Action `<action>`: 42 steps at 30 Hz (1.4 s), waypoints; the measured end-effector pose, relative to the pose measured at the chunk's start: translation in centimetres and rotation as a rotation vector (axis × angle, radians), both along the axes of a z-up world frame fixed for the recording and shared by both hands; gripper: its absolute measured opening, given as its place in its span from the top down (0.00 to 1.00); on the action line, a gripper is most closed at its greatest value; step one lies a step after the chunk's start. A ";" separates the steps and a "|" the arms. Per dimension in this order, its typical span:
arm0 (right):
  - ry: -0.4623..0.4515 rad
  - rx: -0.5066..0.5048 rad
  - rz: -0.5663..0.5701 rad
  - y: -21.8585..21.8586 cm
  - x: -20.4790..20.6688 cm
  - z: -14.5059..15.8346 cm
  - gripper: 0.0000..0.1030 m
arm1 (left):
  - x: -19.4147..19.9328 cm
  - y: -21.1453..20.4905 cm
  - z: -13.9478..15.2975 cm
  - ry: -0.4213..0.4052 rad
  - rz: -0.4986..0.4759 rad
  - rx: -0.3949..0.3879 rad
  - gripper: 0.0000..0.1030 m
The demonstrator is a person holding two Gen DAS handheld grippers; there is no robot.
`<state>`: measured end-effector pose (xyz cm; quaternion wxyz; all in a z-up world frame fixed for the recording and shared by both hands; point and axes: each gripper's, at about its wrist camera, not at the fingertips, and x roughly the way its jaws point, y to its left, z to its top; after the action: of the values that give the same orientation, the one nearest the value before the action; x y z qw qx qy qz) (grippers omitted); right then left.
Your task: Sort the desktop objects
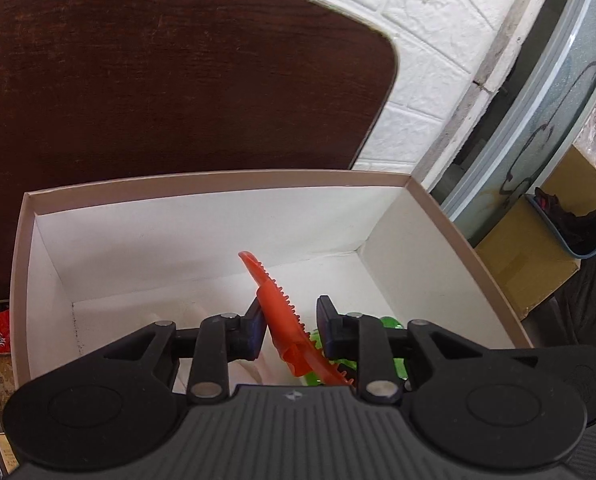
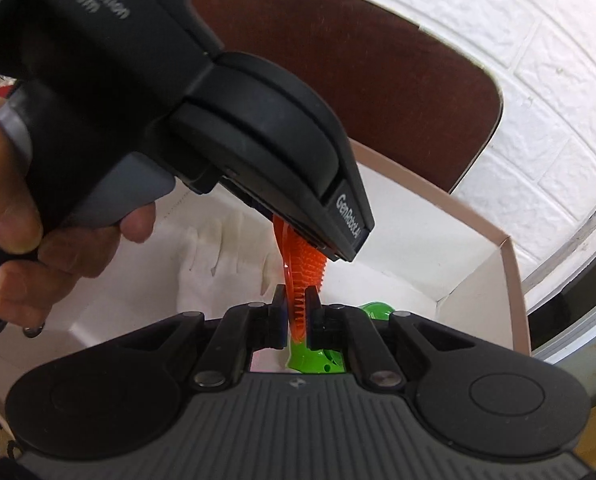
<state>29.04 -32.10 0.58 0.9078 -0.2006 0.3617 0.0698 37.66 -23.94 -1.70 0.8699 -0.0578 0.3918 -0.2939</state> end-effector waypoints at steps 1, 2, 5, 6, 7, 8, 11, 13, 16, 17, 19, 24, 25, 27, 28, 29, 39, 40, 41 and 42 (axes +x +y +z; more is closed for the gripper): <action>0.008 0.002 -0.003 0.0 0.2 -0.2 0.94 | 0.1 0.1 -0.1 0.003 0.006 0.003 0.66; 0.023 0.005 -0.007 0.0 0.4 -0.3 0.94 | 0.2 0.2 -0.1 0.005 0.010 0.002 0.59; 0.047 0.016 -0.021 -0.1 0.7 -0.4 0.94 | 0.0 0.9 0.1 -0.001 0.026 -0.010 0.33; 0.055 0.027 -0.018 -0.1 0.6 -0.3 0.92 | -0.1 1.2 0.3 -0.004 0.027 -0.022 0.30; 0.066 0.042 -0.019 -0.2 0.5 -0.1 0.91 | -0.2 1.5 0.5 -0.004 0.024 -0.032 0.27; 0.071 0.057 -0.020 -0.3 0.4 0.0 0.84 | -0.3 1.8 0.7 -0.001 0.020 -0.042 0.23; 0.066 0.076 -0.021 -0.4 -0.5 0.2 0.53 | -0.5 2.4 1.1 0.017 0.011 -0.067 0.20; 0.060 0.070 -0.016 -0.2 -1.1 0.3 0.52 | -0.7 2.4 1.3 0.023 0.005 -0.072 0.18; 0.051 0.072 -0.024 -0.1 -2.1 0.4 0.51 | -1.6 2.6 1.7 0.011 -0.017 -0.064 0.18; 0.049 0.081 -0.027 -0.1 -2.4 0.4 0.51 | -2.0 2.7 1.9 0.001 -0.027 -0.061 0.18; 0.041 0.106 -0.030 -0.2 -3.4 0.5 0.50 | -2.8 2.6 2.1 -0.021 -0.038 -0.052 0.18; 0.001 0.165 -0.054 -1.1 -5.5 1.4 0.37 | -5.8 2.8 3.1 -0.113 -0.051 -0.022 0.18; -0.008 0.180 -0.059 -1.1 -6.1 1.6 0.34 | -6.5 2.9 3.4 -0.134 -0.050 -0.016 0.18; -0.031 0.205 -0.070 -1.0 -7.2 2.0 0.20 | -8.0 3.3 3.8 -0.168 -0.049 -0.015 0.18; -0.047 0.215 -0.071 -0.9 -7.8 2.3 0.19 | -8.7 3.4 4.0 -0.182 -0.043 -0.009 0.18; -0.060 0.221 -0.072 -1.0 -8.4 2.6 0.18 | -9.4 3.5 4.2 -0.196 -0.031 0.002 0.18; -0.157 0.308 -0.107 0.4 -13.1 5.2 0.17 | -16.1 5.5 5.4 -0.300 0.097 0.097 0.13; -0.162 0.311 -0.107 0.7 -13.5 5.3 0.17 | -16.8 5.7 5.4 -0.312 0.105 0.112 0.13; -0.167 0.312 -0.104 0.9 -13.5 5.3 0.17 | -17.4 6.1 5.4 -0.318 0.110 0.119 0.13; -0.175 0.314 -0.101 0.7 -14.0 4.6 0.17 | -18.0 6.5 5.4 -0.317 0.115 0.121 0.12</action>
<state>15.02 -31.38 5.13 0.9583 -0.0432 0.2757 0.0622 19.66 -17.40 3.71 0.9380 0.0193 0.2628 -0.2252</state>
